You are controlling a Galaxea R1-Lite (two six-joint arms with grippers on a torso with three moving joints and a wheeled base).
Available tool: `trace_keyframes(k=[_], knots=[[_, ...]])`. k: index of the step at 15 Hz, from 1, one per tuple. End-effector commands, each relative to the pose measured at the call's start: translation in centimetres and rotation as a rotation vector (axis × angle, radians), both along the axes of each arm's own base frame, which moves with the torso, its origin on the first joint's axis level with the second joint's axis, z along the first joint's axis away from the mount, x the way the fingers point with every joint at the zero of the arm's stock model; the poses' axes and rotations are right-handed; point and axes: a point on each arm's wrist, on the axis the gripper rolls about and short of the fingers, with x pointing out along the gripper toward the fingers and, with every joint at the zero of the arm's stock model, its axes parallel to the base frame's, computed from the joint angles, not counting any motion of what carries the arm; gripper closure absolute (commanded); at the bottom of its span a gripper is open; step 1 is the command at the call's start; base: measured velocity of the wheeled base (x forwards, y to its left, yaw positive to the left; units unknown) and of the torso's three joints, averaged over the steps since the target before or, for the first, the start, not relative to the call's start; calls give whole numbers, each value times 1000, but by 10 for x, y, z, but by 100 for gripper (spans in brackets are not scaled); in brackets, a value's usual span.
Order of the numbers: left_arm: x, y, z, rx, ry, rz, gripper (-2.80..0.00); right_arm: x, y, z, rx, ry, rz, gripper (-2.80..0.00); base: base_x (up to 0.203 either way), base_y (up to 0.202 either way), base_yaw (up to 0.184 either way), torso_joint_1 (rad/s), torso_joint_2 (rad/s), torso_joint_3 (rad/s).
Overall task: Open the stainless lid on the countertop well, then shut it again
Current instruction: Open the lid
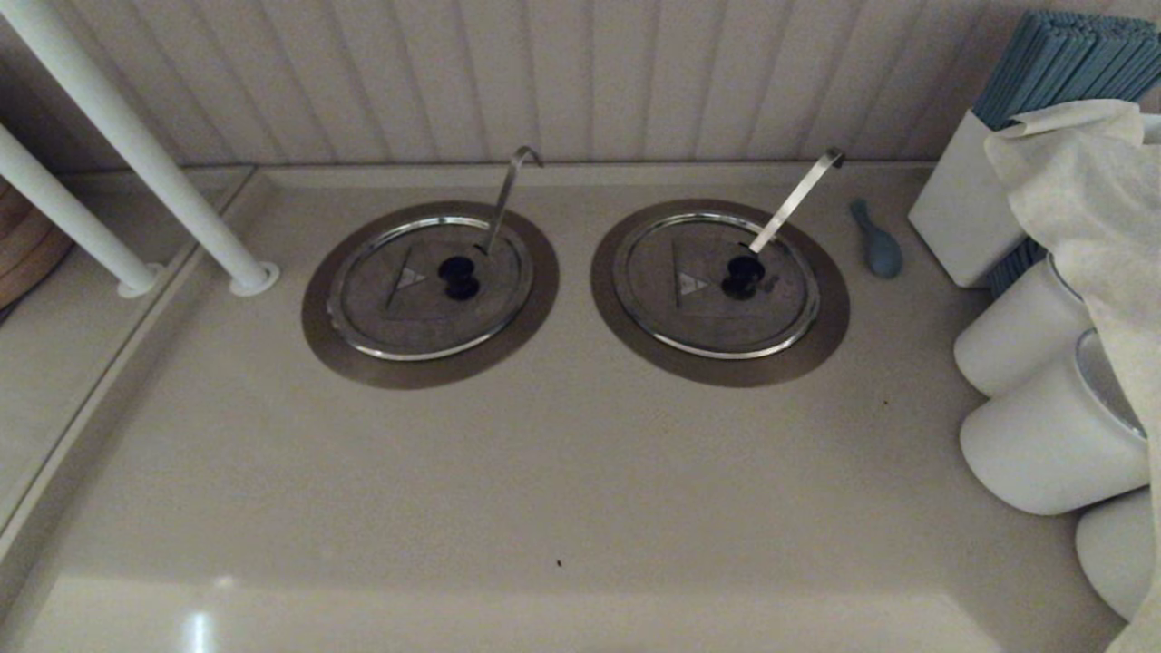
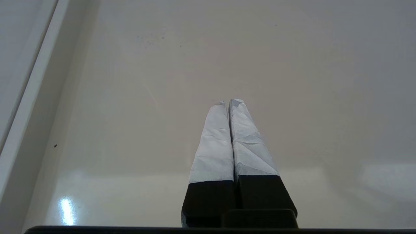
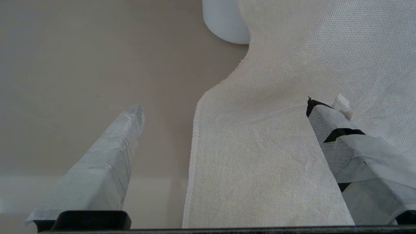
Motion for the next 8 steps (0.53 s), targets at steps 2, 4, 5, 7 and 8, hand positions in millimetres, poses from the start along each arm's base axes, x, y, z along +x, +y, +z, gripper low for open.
trace_keyframes(k=[2,4,5,7,8], knots=[[0,0,0,-17,3,19,0,0,0,0,2,2,-1,-280,0,0,0,0,0,0],[-2,1,7,-27,-27,37,0,0,0,0,3,-1,-1,-280,0,0,0,0,0,0],[-7,1,23,-37,-86,31,0,0,0,0,3,0,-1,-280,0,0,0,0,0,0],[-24,0,64,-46,-178,-5,0,0,0,0,3,0,-1,-280,0,0,0,0,0,0],[-32,-1,89,-45,-206,-44,0,0,0,0,3,0,-1,-280,0,0,0,0,0,0]])
